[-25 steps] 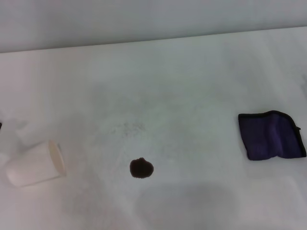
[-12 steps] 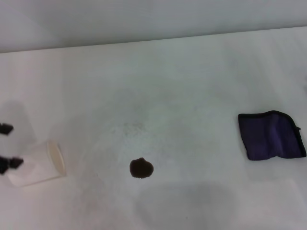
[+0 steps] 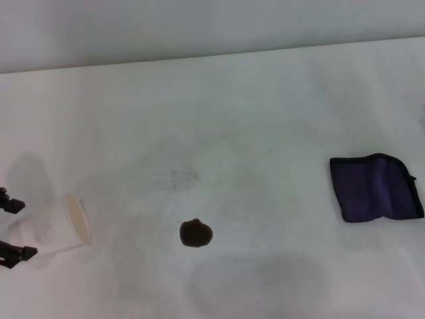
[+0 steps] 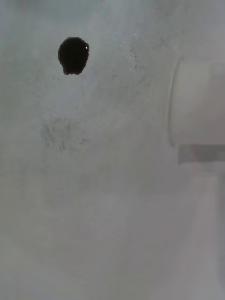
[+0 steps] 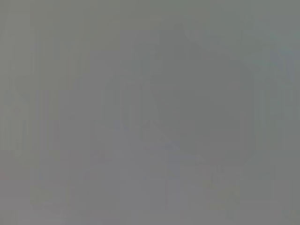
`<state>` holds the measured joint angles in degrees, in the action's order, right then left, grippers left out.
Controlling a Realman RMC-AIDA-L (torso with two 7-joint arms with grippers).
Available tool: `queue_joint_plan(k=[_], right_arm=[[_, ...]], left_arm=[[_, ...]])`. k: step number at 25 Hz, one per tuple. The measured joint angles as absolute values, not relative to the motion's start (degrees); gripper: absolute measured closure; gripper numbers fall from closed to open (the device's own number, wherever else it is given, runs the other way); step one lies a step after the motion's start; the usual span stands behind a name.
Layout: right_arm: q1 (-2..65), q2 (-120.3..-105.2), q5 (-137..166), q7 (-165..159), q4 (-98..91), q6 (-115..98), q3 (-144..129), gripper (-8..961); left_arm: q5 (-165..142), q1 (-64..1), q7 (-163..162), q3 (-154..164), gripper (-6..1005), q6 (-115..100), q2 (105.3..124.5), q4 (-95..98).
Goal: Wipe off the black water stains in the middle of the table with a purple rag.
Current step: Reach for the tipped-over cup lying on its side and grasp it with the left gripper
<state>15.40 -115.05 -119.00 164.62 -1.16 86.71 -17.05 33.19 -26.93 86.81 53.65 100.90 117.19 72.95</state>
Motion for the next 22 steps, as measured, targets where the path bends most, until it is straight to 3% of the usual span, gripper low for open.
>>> queue_joint_plan(k=[7,22], right_arm=[[15.4,-115.05,-118.8,164.6,-1.3,87.1,-17.0,294],[15.2,-115.05,-118.6,164.6,-1.6,87.4,-17.0,293]], left_arm=[[31.4,-26.2,88.6,57.1,111,96.0,118.33,71.9],[36.3,-25.6,92.0,59.2,111,86.4,118.82,64.3]])
